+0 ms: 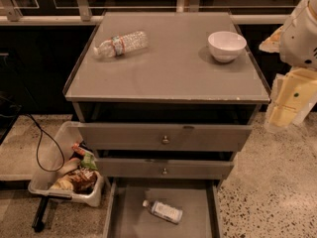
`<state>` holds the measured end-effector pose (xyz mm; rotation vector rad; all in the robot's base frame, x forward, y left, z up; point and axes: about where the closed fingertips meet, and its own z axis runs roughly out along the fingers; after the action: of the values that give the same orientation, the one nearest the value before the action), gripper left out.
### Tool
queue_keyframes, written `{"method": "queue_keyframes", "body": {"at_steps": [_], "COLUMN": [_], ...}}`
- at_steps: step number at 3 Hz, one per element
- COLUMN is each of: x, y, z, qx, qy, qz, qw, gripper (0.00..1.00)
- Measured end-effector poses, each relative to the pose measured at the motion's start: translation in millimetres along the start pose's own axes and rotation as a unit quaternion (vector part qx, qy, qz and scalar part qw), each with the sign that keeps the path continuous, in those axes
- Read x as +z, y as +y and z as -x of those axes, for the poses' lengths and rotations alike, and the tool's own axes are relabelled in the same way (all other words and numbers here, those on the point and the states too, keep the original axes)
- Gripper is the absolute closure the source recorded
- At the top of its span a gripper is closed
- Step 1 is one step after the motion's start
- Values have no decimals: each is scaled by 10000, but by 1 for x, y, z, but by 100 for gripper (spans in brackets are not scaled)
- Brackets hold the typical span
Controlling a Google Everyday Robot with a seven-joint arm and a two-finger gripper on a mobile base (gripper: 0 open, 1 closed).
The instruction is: Pick blue plastic bottle from bottom drawer and place on counter
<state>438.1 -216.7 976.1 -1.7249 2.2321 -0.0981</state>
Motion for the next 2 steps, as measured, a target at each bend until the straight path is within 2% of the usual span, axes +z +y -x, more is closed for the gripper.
{"method": "queue_keyframes", "body": {"at_steps": [2], "x": [6], "y": [3], "z": [-1], "qx": [-39], "qy": [-87], "qz": [-88], "qw": [9999], "gripper": [0]}}
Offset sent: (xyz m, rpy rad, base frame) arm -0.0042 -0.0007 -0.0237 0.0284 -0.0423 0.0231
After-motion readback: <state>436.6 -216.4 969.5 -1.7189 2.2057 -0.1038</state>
